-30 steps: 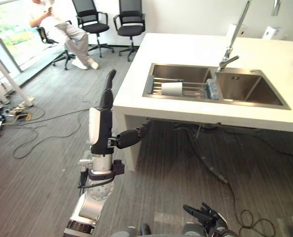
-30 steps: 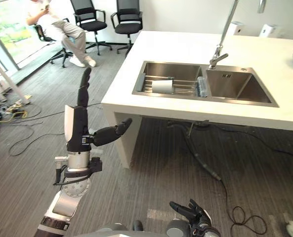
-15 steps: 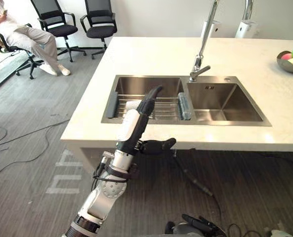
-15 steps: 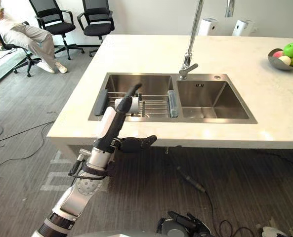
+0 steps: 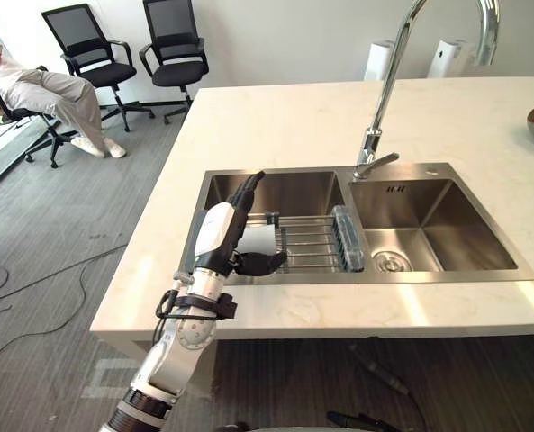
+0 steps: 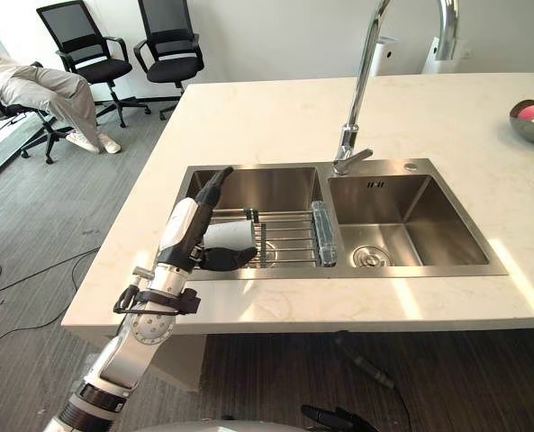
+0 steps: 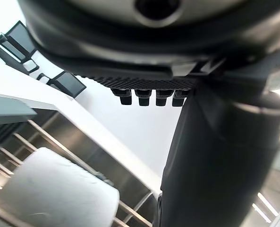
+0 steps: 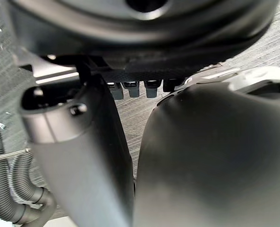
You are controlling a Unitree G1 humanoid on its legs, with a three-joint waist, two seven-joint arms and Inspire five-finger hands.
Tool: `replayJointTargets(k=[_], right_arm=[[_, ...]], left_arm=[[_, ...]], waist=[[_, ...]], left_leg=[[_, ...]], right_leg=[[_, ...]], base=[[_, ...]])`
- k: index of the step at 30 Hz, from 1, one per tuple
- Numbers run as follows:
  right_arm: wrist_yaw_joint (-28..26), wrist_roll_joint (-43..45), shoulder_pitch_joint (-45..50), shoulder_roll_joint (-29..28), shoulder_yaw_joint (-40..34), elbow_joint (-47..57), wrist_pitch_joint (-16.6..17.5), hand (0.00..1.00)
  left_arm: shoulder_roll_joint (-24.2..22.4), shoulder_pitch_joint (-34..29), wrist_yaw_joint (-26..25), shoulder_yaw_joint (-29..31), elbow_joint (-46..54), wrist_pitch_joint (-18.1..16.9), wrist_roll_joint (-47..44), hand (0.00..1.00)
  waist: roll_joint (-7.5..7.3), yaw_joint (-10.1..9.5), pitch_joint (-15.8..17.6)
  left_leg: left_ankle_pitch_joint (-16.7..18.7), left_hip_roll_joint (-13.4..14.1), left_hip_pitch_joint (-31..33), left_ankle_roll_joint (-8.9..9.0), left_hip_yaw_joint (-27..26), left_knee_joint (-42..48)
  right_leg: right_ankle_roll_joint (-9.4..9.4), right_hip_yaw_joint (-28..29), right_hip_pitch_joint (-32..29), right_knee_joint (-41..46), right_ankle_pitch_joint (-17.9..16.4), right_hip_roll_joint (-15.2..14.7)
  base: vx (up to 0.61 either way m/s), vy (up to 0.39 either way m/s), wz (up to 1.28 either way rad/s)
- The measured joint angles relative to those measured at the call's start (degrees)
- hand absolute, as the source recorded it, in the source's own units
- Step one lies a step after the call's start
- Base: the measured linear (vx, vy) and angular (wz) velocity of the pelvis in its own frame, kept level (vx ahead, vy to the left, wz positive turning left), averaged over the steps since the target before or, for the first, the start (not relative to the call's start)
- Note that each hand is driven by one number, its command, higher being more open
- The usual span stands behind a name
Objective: Walk over to the sink, pick up the cup, carry it to the dishwasher, place the cup inside the dishwasher, then close the dishwasher door
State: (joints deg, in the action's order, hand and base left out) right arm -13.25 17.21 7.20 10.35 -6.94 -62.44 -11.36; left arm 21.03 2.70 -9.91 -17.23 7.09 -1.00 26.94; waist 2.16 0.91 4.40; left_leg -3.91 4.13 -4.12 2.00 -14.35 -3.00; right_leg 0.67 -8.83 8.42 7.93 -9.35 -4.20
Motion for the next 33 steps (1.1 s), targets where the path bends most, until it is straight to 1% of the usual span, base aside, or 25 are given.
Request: replayJointTargets(k=[3,5,8,10,12,15,19,21,25,29,32,33], right_arm=[[-0.18,-0.62,-0.01,-0.2,-0.72,0.08,-0.72,1.0],[-0.21,-0.6,0.0,-0.2,-0.74,0.14,-1.04,1.0],[-0.13,-0.55,-0.11,-0.12,-0.48,0.29,-1.45,1.0],[0.04,-0.54,-0.71,0.0,-0.02,0.31,-1.89,1.0],[0.18,-0.54,-0.76,0.2,0.63,0.37,-2.0,1.0],[0.77,-0.48,-0.31,0.13,0.8,1.08,-1.96,1.0],[1.06,-0.5,-0.29,0.03,0.9,1.05,-1.97,1.0],[1.17,-0.49,-0.27,0.01,0.93,1.03,-2.06,1.0],[1.16,-0.53,-0.25,-0.08,0.94,0.98,-2.17,1.0],[1.13,-0.52,-0.3,-0.1,0.95,0.99,-2.29,1.0],[1.05,-0.51,-0.37,-0.14,0.95,1.07,-2.34,1.0],[1.04,-0.51,-0.41,-0.16,0.95,1.08,-2.36,1.0]], left_arm=[[1.27,0.38,3.27,-0.2,-0.99,2.09,0.01,1.0],[2.93,2.33,5.83,-0.72,-1.62,3.62,0.01,1.0],[4.94,6.27,8.39,-1.65,-3.41,4.61,0.11,1.0],[5.82,8.51,10.57,-1.71,-3.97,5.56,0.75,1.0],[5.94,10.05,12.08,-2.15,-4.95,5.87,1.46,1.0],[6.76,12.2,12.67,-2.32,-5.48,6.58,1.86,1.0],[8.01,15.56,12.71,-2.32,-7.48,7.98,2.35,1.0],[8.63,16.67,12.71,-2.32,-8.82,8.71,2.35,1.0],[9.42,18.82,12.71,-2.33,-13.0,9.8,2.35,1.0],[10.1,20.39,12.72,-2.33,-15.68,10.53,2.35,1.0],[10.29,20.93,13.74,-2.33,-16.5,10.54,2.57,1.0],[10.29,21.09,14.95,-2.34,-16.51,10.51,2.56,1.0]], waist=[[0.0,0.29,0.0],[0.0,0.3,0.0],[0.02,0.42,-0.01],[0.22,1.59,0.07],[0.32,2.27,0.05],[0.3,3.06,0.02],[0.05,3.16,-0.08],[0.02,3.35,-0.08],[-0.11,3.65,-0.03],[-0.13,4.04,-0.04],[-0.12,4.67,-0.05],[-0.12,4.76,-0.04]], left_leg=[[-1.11,0.47,-1.02,0.68,0.68,-1.87],[-1.63,1.0,-0.96,1.22,1.1,-1.9],[-2.45,1.41,-0.79,1.53,1.21,-2.24],[-3.29,1.39,-0.42,1.49,1.17,-2.34],[-3.62,1.55,-0.67,1.41,1.2,-2.37],[-3.67,1.6,-0.69,1.4,0.95,-2.37],[-3.58,1.31,-0.69,1.23,0.38,-2.37],[-3.59,0.9,-0.7,0.8,0.16,-2.36],[-3.46,0.44,-0.87,0.56,-0.09,-2.35],[-3.38,0.61,-0.96,0.64,-0.26,-2.37],[-3.3,0.79,-1.06,0.75,-0.49,-2.38],[-3.25,0.82,-1.1,0.8,-0.64,-2.38]], right_leg=[[-0.11,-0.41,0.62,-0.17,0.05,0.73],[-0.14,-0.63,0.65,-0.17,0.06,1.34],[-0.64,-0.6,0.58,-0.3,-0.25,1.76],[-0.74,-0.47,0.51,-1.13,-0.4,1.81],[-0.68,-0.42,0.47,-0.99,-0.38,1.92],[-0.81,-0.03,0.47,-1.35,-0.06,2.01],[-1.13,0.61,0.67,-2.49,0.92,1.77],[-1.01,0.81,0.94,-3.21,1.59,1.4],[-1.29,0.95,1.33,-3.52,1.8,1.17],[-1.28,1.15,1.38,-3.76,1.84,1.18],[-1.26,1.42,1.33,-3.97,1.84,1.31],[-1.25,1.61,1.28,-3.97,1.85,1.33]], base=[[0.0,-0.073,0.1],[-0.05,-0.1,0.07],[-0.12,-0.083,0.0],[-0.15,-0.036,-0.03],[-0.15,0.001,-0.02],[-0.1,0.024,-0.05],[-0.04,0.042,-0.08],[0.02,0.05,-0.04],[0.04,0.018,-0.02],[0.0,-0.003,-0.02],[-0.02,-0.01,-0.05],[-0.01,-0.004,-0.08]])
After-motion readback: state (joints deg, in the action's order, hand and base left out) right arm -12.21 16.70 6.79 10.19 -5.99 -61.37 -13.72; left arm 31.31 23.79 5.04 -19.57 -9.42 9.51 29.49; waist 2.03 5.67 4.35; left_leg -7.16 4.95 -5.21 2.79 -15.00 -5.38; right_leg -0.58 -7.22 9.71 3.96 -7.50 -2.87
